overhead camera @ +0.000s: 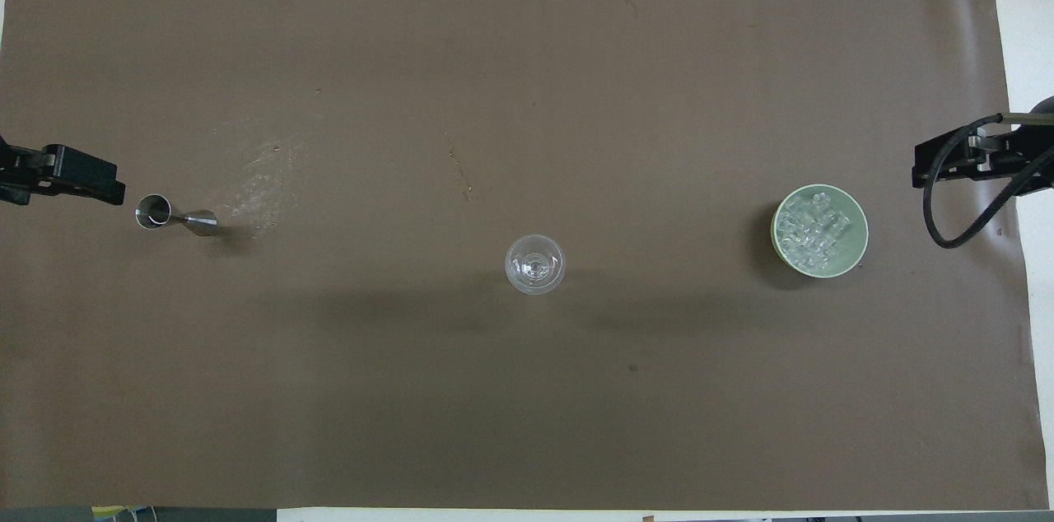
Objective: Pour wine and add ice with both arms
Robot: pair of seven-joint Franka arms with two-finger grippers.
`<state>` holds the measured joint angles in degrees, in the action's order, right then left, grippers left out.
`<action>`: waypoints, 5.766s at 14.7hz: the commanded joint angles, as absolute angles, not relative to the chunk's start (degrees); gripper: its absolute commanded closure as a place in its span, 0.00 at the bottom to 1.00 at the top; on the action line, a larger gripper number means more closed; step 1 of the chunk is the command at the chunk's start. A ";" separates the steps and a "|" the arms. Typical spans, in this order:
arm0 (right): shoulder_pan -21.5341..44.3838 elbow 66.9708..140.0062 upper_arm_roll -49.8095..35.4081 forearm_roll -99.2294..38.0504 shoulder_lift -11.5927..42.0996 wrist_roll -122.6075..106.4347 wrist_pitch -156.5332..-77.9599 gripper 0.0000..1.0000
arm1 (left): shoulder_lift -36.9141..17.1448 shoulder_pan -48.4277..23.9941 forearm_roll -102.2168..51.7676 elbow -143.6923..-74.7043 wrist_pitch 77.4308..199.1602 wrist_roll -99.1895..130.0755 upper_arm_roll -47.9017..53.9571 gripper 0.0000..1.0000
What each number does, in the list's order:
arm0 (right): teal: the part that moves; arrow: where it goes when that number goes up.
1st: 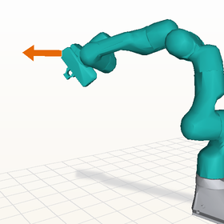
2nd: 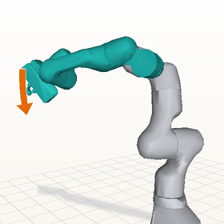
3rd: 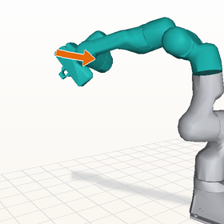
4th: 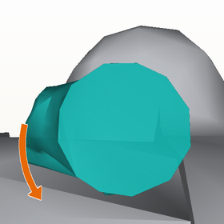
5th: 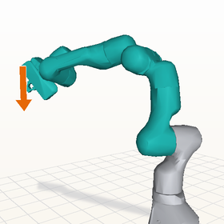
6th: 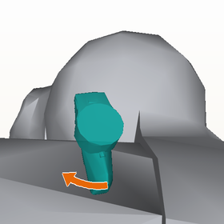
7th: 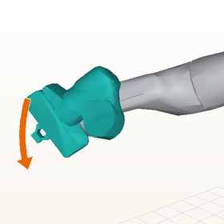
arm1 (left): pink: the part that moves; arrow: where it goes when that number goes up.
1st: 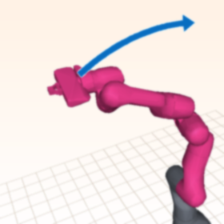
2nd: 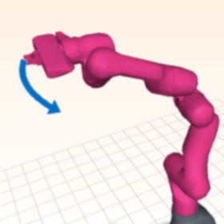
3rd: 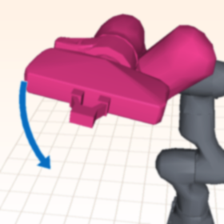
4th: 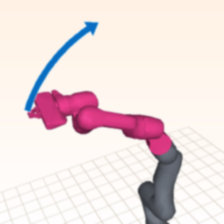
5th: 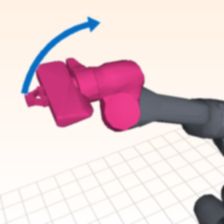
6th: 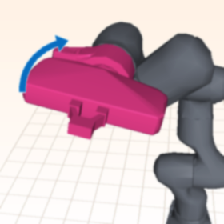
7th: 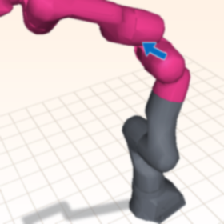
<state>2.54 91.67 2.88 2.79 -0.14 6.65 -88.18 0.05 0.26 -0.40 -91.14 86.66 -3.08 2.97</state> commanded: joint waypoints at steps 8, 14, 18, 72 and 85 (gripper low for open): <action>2.11 91.84 2.20 3.52 -0.70 7.47 -89.03 0.00 | 1.23 0.18 -1.05 -92.29 86.04 -4.39 2.46 0.00; 2.11 92.11 2.72 2.64 -0.97 7.38 -88.95 0.00 | -0.17 1.84 -1.93 -92.02 86.31 -3.87 2.29 0.00; 2.20 92.29 2.64 2.64 -1.41 7.38 -88.59 0.00 | -3.85 5.35 -2.90 -90.97 85.70 1.66 2.20 0.00; 2.11 92.29 2.72 2.64 -1.41 7.38 -88.59 0.00 | -11.07 20.75 -75.31 -132.45 114.52 37.79 -4.04 0.00; 2.11 92.29 2.64 2.55 -1.41 7.38 -88.59 0.00 | -11.34 19.16 -78.22 -132.63 117.33 37.88 -4.22 0.03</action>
